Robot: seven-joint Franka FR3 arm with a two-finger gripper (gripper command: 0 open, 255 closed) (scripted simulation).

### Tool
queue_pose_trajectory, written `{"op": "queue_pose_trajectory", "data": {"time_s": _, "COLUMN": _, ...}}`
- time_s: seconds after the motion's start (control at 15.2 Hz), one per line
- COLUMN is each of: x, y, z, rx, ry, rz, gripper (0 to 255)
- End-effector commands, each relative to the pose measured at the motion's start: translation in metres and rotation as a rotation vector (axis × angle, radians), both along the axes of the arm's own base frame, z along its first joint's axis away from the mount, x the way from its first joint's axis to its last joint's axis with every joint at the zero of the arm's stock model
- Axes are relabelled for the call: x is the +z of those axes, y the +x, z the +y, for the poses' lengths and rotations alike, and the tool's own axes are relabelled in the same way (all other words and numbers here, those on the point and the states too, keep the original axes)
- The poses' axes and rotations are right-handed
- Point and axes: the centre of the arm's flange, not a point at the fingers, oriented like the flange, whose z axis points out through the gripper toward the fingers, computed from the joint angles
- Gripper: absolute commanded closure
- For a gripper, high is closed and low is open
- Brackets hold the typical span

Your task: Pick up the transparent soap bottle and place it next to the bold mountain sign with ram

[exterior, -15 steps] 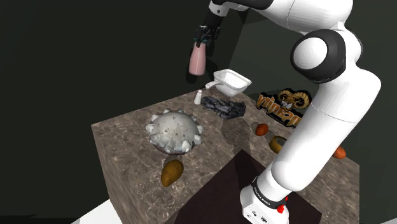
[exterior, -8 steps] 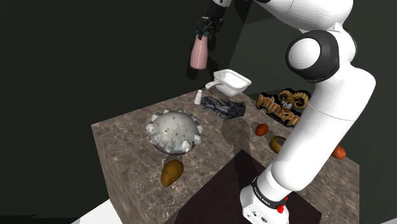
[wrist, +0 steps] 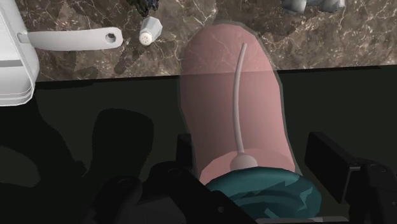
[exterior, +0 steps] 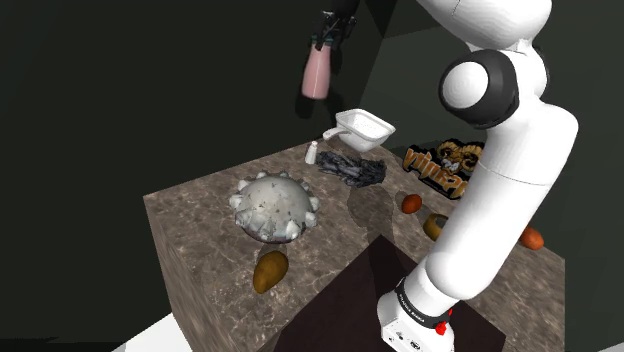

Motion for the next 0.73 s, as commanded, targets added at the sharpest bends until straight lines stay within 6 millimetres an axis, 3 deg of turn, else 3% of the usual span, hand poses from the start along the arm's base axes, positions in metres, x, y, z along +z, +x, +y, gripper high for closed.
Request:
{"op": "queue_pose_trajectory", "data": {"time_s": 0.0, "x": 0.002, "y": -0.012, "z": -0.016, "rx": 0.000, "ry": 0.000, "rz": 0.000, "gripper": 255}}
{"op": "queue_pose_trajectory", "data": {"time_s": 0.66, "x": 0.002, "y": -0.090, "z": -0.123, "rx": 0.000, "ry": 0.000, "rz": 0.000, "gripper": 255}}
